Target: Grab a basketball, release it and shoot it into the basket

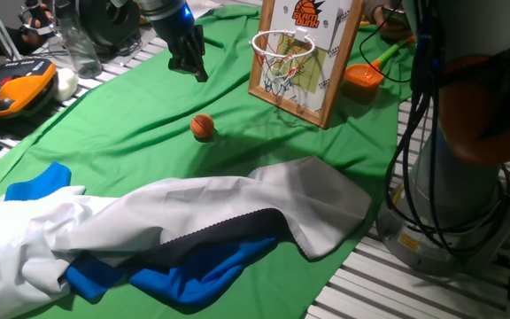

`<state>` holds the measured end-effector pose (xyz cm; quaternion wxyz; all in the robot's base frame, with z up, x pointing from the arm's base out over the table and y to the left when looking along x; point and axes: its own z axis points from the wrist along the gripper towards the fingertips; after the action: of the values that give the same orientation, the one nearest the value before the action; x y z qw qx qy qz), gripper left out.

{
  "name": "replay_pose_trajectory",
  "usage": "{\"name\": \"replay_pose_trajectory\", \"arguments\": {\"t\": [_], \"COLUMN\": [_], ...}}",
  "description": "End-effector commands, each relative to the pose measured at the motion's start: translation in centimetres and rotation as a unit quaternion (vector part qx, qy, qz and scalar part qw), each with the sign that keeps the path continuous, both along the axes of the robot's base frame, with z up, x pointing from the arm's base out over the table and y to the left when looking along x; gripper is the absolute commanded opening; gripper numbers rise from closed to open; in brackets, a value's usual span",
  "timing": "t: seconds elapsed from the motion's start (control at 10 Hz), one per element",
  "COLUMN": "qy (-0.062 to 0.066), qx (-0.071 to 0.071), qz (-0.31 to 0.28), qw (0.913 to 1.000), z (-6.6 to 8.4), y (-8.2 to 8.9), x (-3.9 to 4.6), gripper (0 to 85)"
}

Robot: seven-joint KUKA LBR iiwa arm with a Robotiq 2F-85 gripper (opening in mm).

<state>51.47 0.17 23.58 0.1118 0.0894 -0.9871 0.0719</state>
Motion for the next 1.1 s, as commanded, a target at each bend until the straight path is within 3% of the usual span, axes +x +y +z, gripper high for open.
{"name": "replay_pose_trajectory", "arguments": {"t": [0.0, 0.4, 0.5, 0.6, 0.7, 0.8, 0.9, 1.0], "qy": [0.001, -0.006, -0.014, -0.022, -0.007, -0.009, -0.012, -0.018], "qx": [-0.001, -0.006, -0.008, 0.016, 0.022, 0.000, -0.006, -0.002], "qz": [0.000, -0.023, -0.045, -0.059, -0.069, -0.073, -0.074, -0.080], "qw": [1.0000, 0.9997, 0.9989, 0.9979, 0.9974, 0.9973, 0.9972, 0.9966], "z": [0.00, 0.00, 0.00, 0.00, 0.00, 0.00, 0.00, 0.00], "y": [0.00, -0.01, -0.01, -0.01, -0.01, -0.01, -0.01, -0.01], "x": [0.00, 0.00, 0.00, 0.00, 0.00, 0.00, 0.00, 0.00], "gripper": [0.0, 0.0, 0.0, 0.0, 0.0, 0.0, 0.0, 0.0]}}
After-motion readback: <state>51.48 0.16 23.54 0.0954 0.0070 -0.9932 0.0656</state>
